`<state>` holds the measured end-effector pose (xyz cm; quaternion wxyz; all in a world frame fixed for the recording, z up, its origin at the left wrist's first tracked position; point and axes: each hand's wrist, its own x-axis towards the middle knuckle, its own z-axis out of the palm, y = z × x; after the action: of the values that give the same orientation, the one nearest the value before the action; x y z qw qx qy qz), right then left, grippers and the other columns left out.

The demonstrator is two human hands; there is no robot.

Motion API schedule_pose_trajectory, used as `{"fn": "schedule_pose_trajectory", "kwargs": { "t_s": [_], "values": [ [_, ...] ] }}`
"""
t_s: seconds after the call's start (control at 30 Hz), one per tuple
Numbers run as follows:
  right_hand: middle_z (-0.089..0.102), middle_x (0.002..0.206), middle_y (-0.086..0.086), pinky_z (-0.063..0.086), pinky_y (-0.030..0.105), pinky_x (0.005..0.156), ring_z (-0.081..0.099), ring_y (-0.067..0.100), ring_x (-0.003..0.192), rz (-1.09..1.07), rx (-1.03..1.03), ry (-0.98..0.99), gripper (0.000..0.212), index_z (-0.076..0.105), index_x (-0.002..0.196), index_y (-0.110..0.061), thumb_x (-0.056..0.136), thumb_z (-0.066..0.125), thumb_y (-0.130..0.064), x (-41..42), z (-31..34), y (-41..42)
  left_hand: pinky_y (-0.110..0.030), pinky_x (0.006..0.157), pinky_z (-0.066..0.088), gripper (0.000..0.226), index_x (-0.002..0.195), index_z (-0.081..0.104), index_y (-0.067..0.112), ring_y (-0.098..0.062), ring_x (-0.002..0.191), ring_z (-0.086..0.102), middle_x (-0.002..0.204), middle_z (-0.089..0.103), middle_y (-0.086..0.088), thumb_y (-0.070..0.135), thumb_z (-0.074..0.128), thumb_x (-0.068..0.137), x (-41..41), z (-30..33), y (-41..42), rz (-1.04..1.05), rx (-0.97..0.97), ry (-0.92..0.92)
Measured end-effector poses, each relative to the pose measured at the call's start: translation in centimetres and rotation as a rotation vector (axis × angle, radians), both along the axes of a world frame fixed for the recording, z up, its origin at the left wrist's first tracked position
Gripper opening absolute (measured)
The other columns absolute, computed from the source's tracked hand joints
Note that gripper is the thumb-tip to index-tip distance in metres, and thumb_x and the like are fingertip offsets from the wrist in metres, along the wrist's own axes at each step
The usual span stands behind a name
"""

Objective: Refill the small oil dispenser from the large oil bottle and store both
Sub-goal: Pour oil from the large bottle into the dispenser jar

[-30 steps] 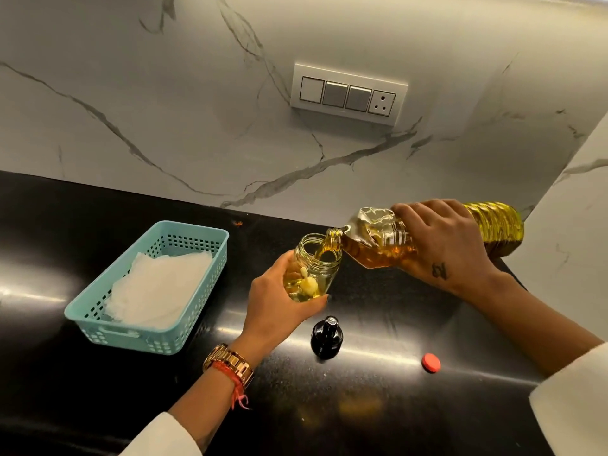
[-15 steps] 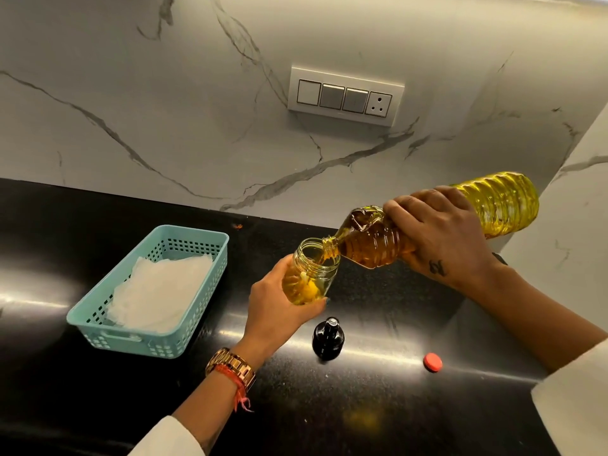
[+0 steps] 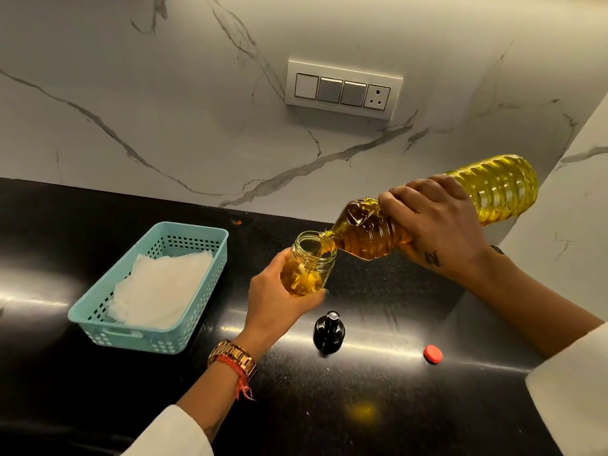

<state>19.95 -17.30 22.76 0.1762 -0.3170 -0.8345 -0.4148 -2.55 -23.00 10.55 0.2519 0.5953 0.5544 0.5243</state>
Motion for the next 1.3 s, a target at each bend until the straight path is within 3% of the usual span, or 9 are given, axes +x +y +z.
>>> {"fn": "schedule_pose_trajectory", "kwargs": {
  "t_s": [0.27,0.57,0.77,1.0,1.3],
  "values": [
    [0.066,0.109,0.015,0.046,0.045,0.089,0.063,0.037,0.097,-0.012,0.014,-0.003,0.063,0.049,0.118,-0.013,0.066,0.077,-0.034,-0.08,0.01,0.18,-0.01,0.076,0.05,0.066,0.121,0.053,0.023,-0.006,0.094,0.062,0.105,0.065,0.009,0.03,0.084,0.063,-0.01,-0.02,0.16,-0.009,-0.003,-0.017],
    [0.066,0.11,0.014,0.045,0.045,0.089,0.062,0.037,0.097,-0.028,0.027,-0.001,0.061,0.049,0.118,-0.013,0.068,0.075,-0.036,-0.15,0.01,0.27,-0.017,0.08,0.053,0.069,0.123,0.052,0.022,-0.007,0.097,0.062,0.108,0.064,0.007,0.031,0.084,0.063,-0.09,-0.05,0.35,-0.023,0.0,-0.025],
    [0.066,0.109,0.014,0.045,0.044,0.089,0.062,0.036,0.097,-0.03,0.03,-0.001,0.065,0.048,0.118,-0.013,0.065,0.078,-0.035,-0.06,-0.06,0.36,-0.007,0.074,0.049,0.062,0.115,0.052,0.03,-0.002,0.092,0.061,0.102,0.063,0.013,0.029,0.084,0.062,0.08,0.21,0.14,-0.026,0.014,-0.028],
    [0.066,0.109,0.013,0.045,0.043,0.089,0.062,0.036,0.097,-0.03,0.033,0.005,0.062,0.051,0.117,-0.013,0.065,0.077,-0.034,-0.02,-0.03,0.15,-0.007,0.073,0.048,0.059,0.11,0.051,0.036,0.005,0.09,0.06,0.098,0.062,0.019,0.027,0.085,0.062,0.16,0.35,-0.01,-0.026,0.025,-0.031],
    [0.066,0.109,0.013,0.045,0.044,0.089,0.062,0.035,0.097,-0.044,0.029,0.017,0.065,0.051,0.117,-0.013,0.063,0.079,-0.033,0.0,-0.07,0.06,-0.003,0.074,0.045,0.061,0.115,0.052,0.029,0.001,0.094,0.06,0.101,0.061,0.018,0.026,0.085,0.063,0.19,0.41,-0.06,-0.028,0.035,-0.035]
  ]
}}
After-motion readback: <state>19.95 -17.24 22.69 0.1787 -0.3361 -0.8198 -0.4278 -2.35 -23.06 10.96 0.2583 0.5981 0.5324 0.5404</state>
